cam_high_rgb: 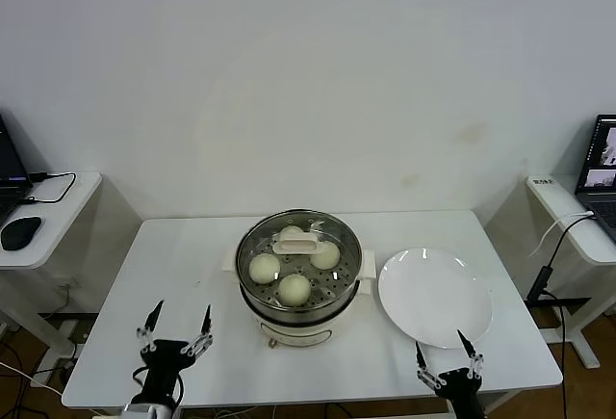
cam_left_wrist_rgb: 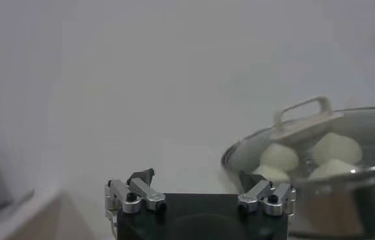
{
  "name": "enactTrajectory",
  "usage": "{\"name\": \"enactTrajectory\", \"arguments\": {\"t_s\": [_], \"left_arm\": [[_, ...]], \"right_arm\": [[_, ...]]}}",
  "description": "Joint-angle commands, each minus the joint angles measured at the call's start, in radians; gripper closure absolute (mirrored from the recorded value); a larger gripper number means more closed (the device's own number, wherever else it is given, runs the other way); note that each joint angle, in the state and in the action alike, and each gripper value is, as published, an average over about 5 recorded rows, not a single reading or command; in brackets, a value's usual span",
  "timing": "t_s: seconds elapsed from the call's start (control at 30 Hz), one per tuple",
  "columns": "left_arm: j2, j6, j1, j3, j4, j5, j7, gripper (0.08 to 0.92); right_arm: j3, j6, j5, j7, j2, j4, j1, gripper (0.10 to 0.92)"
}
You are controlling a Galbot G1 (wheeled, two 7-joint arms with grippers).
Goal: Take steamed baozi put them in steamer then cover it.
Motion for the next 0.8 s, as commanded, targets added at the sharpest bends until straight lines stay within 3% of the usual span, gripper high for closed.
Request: {"name": "enactTrajectory", "arguments": {"t_s": [0.03, 0.5, 0.8], "left_arm": [[-0.023, -0.157, 0.118, -0.079, 0.119, -0.203, 0.069, 0.177], [-0.05, -0.121, 0.125, -0.074, 0.087, -0.247, 0.093, 0.177], [-0.061, -0.09, 0.132, -0.068, 0.082, -0.25, 0.091, 0.177]], "right_arm": [[-0.054, -0.025, 0.055, -0.013, -0.041, 0.039, -0.018, 0.203], [-0.111, -0.198, 0.233, -0.036, -0.081, 0.161, -0.069, 0.203], [-0.086, -0.194, 0.266, -0.04, -0.082, 0.175, -0.077, 0.203]]}}
